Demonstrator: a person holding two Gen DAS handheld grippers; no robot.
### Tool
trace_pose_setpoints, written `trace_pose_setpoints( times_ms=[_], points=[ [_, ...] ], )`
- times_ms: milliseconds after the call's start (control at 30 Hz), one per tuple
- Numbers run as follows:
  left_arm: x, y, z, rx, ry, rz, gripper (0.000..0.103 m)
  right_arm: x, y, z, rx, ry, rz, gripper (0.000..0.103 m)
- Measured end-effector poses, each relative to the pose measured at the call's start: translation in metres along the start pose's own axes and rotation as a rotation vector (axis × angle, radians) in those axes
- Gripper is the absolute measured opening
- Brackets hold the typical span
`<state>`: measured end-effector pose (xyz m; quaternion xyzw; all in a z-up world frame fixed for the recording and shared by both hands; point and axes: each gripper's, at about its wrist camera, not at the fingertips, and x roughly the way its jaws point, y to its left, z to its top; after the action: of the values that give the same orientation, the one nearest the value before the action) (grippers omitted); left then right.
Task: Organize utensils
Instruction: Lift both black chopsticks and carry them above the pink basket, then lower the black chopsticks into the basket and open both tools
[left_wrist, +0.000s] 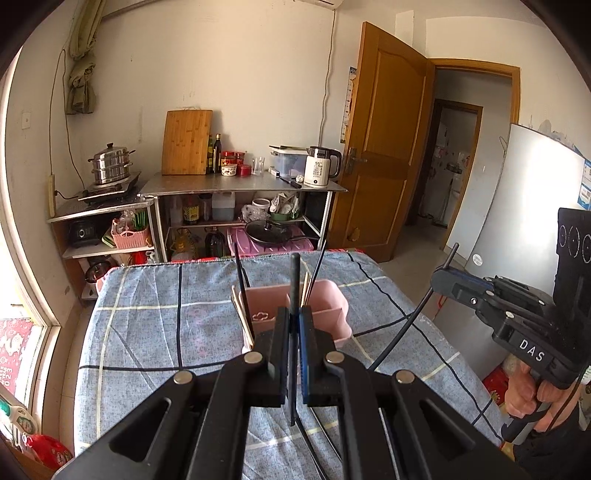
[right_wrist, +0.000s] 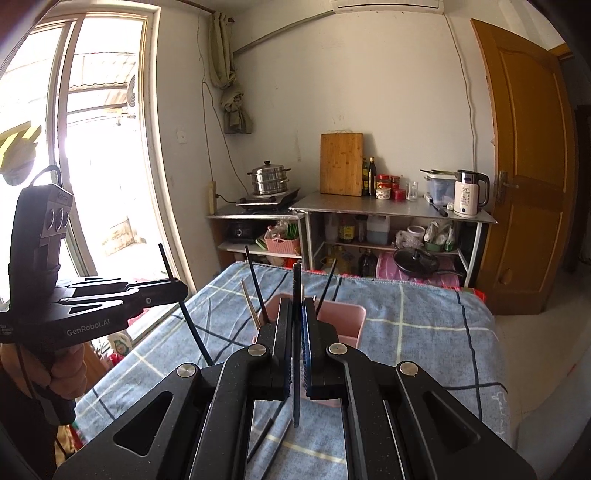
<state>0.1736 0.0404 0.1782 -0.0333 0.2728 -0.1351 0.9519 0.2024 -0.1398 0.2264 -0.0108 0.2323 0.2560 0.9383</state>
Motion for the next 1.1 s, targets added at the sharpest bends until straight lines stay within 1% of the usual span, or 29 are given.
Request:
trace_pose_setpoints(
  times_ms=[133, 233, 367, 467, 633, 867, 1100],
  points=[
    [-0.003, 0.003, 0.028, 0.0, -0.051, 0.0, 0.005, 0.006, 0.004, 0.023, -0.001, -0.044, 0.008, 0.004],
    [0.0, 0.007, 0.044, -0.004, -0.075, 0.0, 0.005, 0.012, 0.004, 0.037, 0.007, -0.077, 0.019, 0.004],
    [0.013, 0.017, 0.058, -0.016, -0.086, 0.005, 0.005, 0.027, 0.005, 0.051, 0.011, -0.094, 0.02, 0.004],
    [0.025, 0.023, 0.062, -0.021, -0.085, 0.007, 0.005, 0.04, 0.006, 0.054, 0.009, -0.095, 0.017, 0.004],
    [0.047, 0.032, 0.058, -0.031, -0.077, -0.002, 0.005, 0.061, 0.005, 0.049, 0.016, -0.074, 0.024, 0.004],
    [0.081, 0.04, 0.037, -0.05, -0.015, -0.016, 0.005, 0.09, -0.005, 0.028, 0.03, -0.004, 0.019, 0.004],
    [0.098, 0.047, 0.021, -0.069, 0.032, -0.012, 0.006, 0.108, -0.013, 0.008, 0.049, 0.067, 0.02, 0.005]
  ],
)
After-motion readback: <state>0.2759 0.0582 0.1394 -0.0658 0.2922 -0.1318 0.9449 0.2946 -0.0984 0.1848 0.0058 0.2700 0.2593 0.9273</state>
